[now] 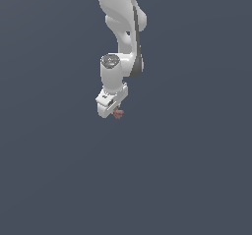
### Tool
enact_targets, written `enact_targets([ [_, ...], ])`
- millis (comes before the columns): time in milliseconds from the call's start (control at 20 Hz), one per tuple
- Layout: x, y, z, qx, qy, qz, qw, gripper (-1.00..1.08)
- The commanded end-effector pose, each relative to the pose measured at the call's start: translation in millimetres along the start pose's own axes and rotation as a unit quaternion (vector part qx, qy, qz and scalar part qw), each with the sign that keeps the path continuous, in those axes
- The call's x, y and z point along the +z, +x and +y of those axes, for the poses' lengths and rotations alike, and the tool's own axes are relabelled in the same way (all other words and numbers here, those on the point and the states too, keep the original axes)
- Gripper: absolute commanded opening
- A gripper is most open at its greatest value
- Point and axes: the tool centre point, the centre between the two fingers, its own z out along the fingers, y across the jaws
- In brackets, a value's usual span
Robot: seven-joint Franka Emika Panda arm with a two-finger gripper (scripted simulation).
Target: Pick up the object and move it to a goal position.
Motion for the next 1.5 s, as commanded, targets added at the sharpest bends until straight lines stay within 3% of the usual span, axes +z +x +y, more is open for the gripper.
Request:
enact_targets([
  [0,0.5,0.1,-0.3,0.000,0.000,0.000,1.0000,-1.00],
  [700,-12.9,15.1,10.0,0.000,0.000,0.000,1.0000,-1.00],
  [1450,-77.9,90.7,63.0,0.000,0.000,0.000,1.0000,-1.00],
])
